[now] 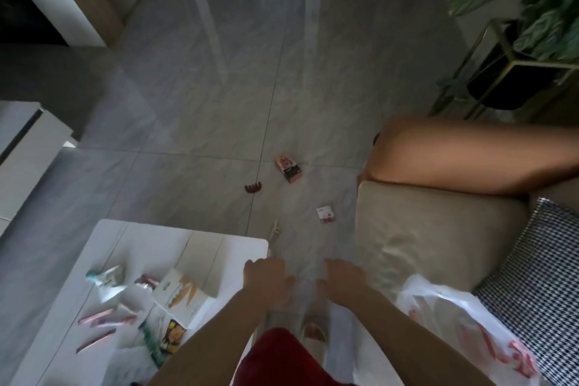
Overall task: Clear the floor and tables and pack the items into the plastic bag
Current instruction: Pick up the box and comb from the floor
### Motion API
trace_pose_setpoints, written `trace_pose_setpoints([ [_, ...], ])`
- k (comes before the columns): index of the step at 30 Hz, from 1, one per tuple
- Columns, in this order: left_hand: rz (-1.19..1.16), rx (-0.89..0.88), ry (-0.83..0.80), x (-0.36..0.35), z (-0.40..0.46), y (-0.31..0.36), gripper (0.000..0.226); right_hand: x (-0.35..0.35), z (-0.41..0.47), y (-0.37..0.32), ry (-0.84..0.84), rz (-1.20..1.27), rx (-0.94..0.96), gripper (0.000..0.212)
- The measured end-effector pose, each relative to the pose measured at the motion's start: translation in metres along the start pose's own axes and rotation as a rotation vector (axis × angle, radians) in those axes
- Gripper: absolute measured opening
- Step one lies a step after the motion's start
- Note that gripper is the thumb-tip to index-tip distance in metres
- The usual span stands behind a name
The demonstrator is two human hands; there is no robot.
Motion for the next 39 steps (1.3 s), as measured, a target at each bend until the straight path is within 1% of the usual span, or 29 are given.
trace_pose_setpoints([
  [4, 0.016, 0.029, -0.009, 0.018, 0.031, -0.005, 0.041, 0.022, 0.028, 0.006, -0.003, 0.051, 0.007, 0.054],
  [8, -0.006, 0.000, -0.031, 0.039, 0.063, -0.006, 0.037, 0.048, 0.059, 0.012, 0.002, 0.069, -0.005, 0.050],
  [12, -0.013, -0.016, -0.001, 0.055, 0.104, -0.016, 0.047, 0.070, 0.092, 0.013, 0.000, 0.106, -0.029, 0.043],
  [14, -0.038, -0.026, -0.017, 0.061, 0.134, -0.022, 0.044, 0.083, 0.115, 0.012, -0.021, 0.111, -0.041, 0.044],
  [17, -0.085, -0.039, -0.084, 0.072, 0.173, -0.031, 0.036, 0.107, 0.151, 0.005, -0.050, 0.077, -0.040, 0.047],
  [20, -0.083, -0.028, -0.105, 0.078, 0.208, -0.043, 0.036, 0.122, 0.184, -0.006, -0.073, 0.086, -0.029, 0.053],
  [23, -0.105, -0.007, -0.140, 0.079, 0.239, -0.050, 0.034, 0.133, 0.213, -0.012, -0.080, 0.127, -0.021, 0.051],
  [26, -0.148, 0.003, -0.158, 0.079, 0.265, -0.052, 0.039, 0.140, 0.239, -0.013, -0.104, 0.132, -0.032, 0.051],
  [29, -0.151, 0.000, -0.181, 0.070, 0.290, -0.053, 0.045, 0.145, 0.267, -0.008, -0.115, 0.126, -0.049, 0.050],
  [32, -0.160, 0.015, -0.204, 0.055, 0.318, -0.057, 0.042, 0.140, 0.300, -0.003, -0.128, 0.103, -0.043, 0.048],
  [36, -0.223, 0.068, -0.241, 0.013, 0.364, -0.065, 0.044, 0.111, 0.353, 0.007, -0.171, 0.088, -0.025, 0.051],
  [39, -0.326, 0.140, -0.264, -0.029, 0.400, -0.073, 0.042, 0.082, 0.398, 0.023, -0.174, 0.073, -0.021, 0.052],
])
Point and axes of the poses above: each hand's wrist, its own z-axis towards the middle knuckle, its own x-axis out of the back of the hand, y = z × x, the point moved 9 cm from there along z, towards the middle knuckle
